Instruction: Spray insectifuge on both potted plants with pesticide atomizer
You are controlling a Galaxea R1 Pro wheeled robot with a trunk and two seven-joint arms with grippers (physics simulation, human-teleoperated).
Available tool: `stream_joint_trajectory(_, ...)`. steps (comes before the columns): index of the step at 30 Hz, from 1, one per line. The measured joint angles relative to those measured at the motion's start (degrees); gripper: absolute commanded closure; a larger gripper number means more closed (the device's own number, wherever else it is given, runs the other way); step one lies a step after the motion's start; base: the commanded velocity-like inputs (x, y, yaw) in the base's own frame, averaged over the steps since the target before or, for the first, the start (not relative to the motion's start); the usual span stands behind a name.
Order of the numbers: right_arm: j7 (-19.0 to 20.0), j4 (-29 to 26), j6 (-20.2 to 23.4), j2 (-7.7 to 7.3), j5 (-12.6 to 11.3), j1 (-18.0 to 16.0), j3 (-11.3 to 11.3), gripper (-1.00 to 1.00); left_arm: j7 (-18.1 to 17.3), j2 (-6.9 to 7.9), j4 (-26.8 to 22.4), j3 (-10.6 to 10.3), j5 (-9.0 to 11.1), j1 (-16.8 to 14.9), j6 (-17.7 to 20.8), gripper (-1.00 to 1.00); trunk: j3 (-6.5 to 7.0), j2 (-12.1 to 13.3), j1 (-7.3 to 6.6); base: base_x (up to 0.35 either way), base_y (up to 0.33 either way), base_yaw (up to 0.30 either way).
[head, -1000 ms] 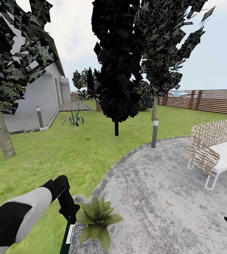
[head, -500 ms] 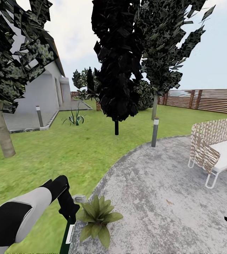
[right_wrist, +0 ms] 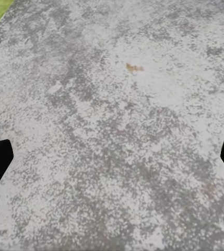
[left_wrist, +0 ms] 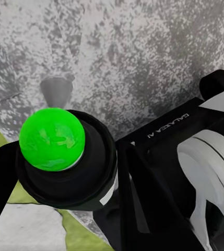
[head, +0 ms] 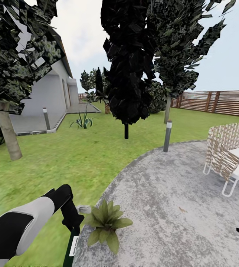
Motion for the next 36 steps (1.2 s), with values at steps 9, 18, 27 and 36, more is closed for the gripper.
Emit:
stream_joint_trajectory(9,0.00,-0.02,0.01,0.00,-0.02,0.02,0.02,-1.00,0.00,-0.01,0.00,0.01,-0.04,-0.02,-0.01,1.00,-0.29,0.00,0.00,0.000,0.000,-0.004)
stream_joint_trajectory(18,0.00,-0.02,0.01,0.00,-0.02,0.02,0.02,-1.00,0.00,0.00,0.01,-0.02,-0.05,-0.03,-0.01,1.00,-0.68,0.00,0.00,0.000,0.000,-0.125)
stream_joint_trajectory(27,0.00,-0.02,0.00,0.00,0.00,0.00,0.02,-1.00,0.05,0.00,0.00,-0.04,-0.04,0.01,-0.01,1.00,-1.97,-2.80,1.53,0.000,0.000,-0.006)
stream_joint_trajectory(36,0.00,-0.02,0.01,0.00,-0.01,0.01,0.02,-1.00,0.03,0.00,0.01,0.01,0.00,0.00,0.00,1.00,-2.77,-3.61,1.98,0.000,0.000,0.030)
